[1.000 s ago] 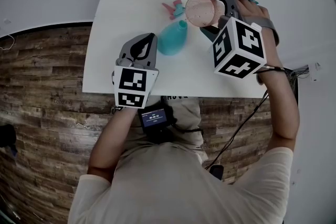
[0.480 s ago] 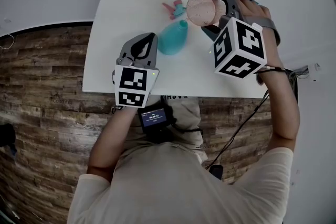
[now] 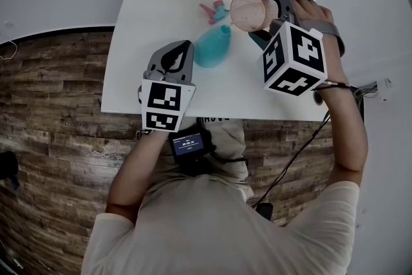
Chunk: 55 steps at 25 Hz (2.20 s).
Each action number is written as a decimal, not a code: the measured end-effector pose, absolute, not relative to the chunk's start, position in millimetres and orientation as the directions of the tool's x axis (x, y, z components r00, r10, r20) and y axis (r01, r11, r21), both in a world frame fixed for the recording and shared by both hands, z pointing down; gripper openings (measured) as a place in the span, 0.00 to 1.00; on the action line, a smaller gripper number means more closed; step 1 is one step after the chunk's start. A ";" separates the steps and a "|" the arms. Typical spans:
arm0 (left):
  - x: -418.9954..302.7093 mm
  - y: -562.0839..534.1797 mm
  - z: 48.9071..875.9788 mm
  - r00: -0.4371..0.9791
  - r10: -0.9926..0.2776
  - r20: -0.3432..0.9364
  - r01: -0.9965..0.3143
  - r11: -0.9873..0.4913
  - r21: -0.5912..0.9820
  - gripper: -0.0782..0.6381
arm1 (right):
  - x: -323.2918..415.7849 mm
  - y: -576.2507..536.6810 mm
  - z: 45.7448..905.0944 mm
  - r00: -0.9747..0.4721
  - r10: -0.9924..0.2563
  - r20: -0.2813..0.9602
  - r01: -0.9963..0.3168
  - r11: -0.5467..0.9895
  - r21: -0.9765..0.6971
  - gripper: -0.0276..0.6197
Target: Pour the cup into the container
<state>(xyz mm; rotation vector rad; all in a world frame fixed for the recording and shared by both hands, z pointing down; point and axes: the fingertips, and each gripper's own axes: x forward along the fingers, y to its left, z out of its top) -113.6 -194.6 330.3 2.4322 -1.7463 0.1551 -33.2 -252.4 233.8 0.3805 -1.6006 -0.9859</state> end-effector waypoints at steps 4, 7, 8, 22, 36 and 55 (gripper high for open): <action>-113.4 -194.7 330.9 0.320 -0.933 0.167 -0.948 -0.315 0.054 0.12 | -33.8 -252.6 232.7 -0.289 -0.708 0.644 0.264 0.588 0.765 0.61; -113.2 -194.9 331.3 0.319 -0.933 0.167 -0.948 -0.315 0.055 0.12 | -34.3 -252.8 232.3 -0.291 -0.710 0.641 0.264 0.585 0.767 0.61; -113.2 -195.1 331.3 0.320 -0.933 0.166 -0.948 -0.315 0.055 0.12 | -34.4 -252.9 232.2 -0.292 -0.710 0.641 0.264 0.584 0.767 0.61; -113.4 -195.1 330.7 0.320 -0.933 0.166 -0.947 -0.315 0.055 0.12 | -36.0 -252.7 231.2 -0.293 -0.720 0.629 0.276 0.566 0.777 0.61; -113.5 -195.3 331.1 0.320 -0.933 0.167 -0.947 -0.315 0.055 0.12 | -35.4 -253.1 228.6 -0.296 -0.731 0.615 0.288 0.546 0.787 0.61; -113.8 -195.2 331.3 0.319 -0.933 0.167 -0.948 -0.314 0.055 0.12 | -35.2 -252.6 222.4 -0.294 -0.756 0.585 0.317 0.501 0.806 0.61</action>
